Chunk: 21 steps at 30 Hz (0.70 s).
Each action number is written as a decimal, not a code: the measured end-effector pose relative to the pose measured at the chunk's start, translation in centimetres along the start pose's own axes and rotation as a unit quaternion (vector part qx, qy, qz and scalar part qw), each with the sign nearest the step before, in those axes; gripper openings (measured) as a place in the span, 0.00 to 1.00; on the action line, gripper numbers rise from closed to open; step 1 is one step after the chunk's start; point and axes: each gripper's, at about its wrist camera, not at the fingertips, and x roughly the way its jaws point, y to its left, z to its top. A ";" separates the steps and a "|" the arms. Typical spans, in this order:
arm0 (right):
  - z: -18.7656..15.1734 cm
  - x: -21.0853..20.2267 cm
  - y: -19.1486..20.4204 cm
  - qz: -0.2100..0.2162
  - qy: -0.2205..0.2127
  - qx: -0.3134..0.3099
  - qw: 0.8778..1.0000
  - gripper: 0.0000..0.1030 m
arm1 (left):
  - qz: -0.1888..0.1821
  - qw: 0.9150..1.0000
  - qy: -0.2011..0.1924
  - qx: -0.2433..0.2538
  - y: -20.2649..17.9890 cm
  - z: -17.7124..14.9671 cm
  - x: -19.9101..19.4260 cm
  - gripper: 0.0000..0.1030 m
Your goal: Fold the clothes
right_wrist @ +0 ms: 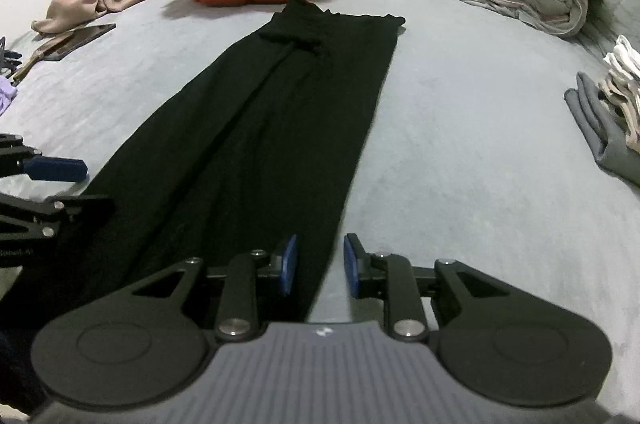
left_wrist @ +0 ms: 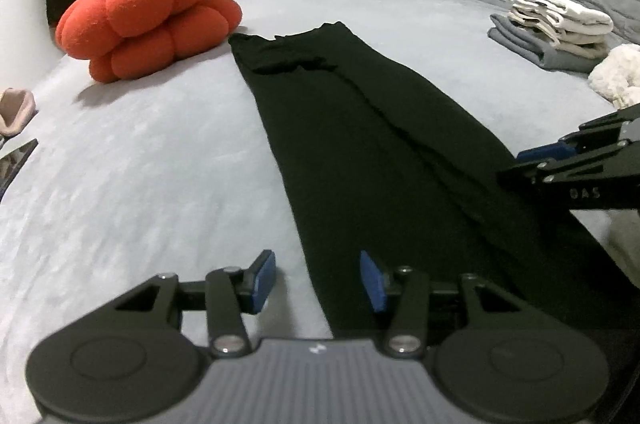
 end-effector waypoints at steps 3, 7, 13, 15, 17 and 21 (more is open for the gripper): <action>0.0 -0.4 -0.3 0.002 -0.004 0.015 1.000 0.25 | 0.002 1.000 -0.001 -0.008 0.2 -0.1 -0.3 0.48; -0.1 -1.6 0.2 0.016 -0.033 0.010 0.999 0.26 | 0.006 1.000 -0.010 -0.011 0.2 -0.2 -0.5 0.48; -0.8 -0.7 1.5 0.019 -0.008 -0.009 1.000 0.25 | 0.012 1.000 -0.013 -0.008 -0.1 -0.5 -0.4 0.48; -0.9 -0.6 1.4 0.020 -0.010 -0.008 1.000 0.26 | 0.015 1.000 -0.014 -0.002 -0.2 -0.6 -0.4 0.48; -0.9 -0.7 1.2 0.020 -0.010 -0.005 1.000 0.28 | 0.016 1.000 -0.014 -0.002 -0.1 -0.8 -0.4 0.48; -1.1 -0.8 1.3 0.016 -0.011 -0.004 1.000 0.28 | 0.016 1.000 -0.014 -0.005 -0.1 -1.0 -0.5 0.48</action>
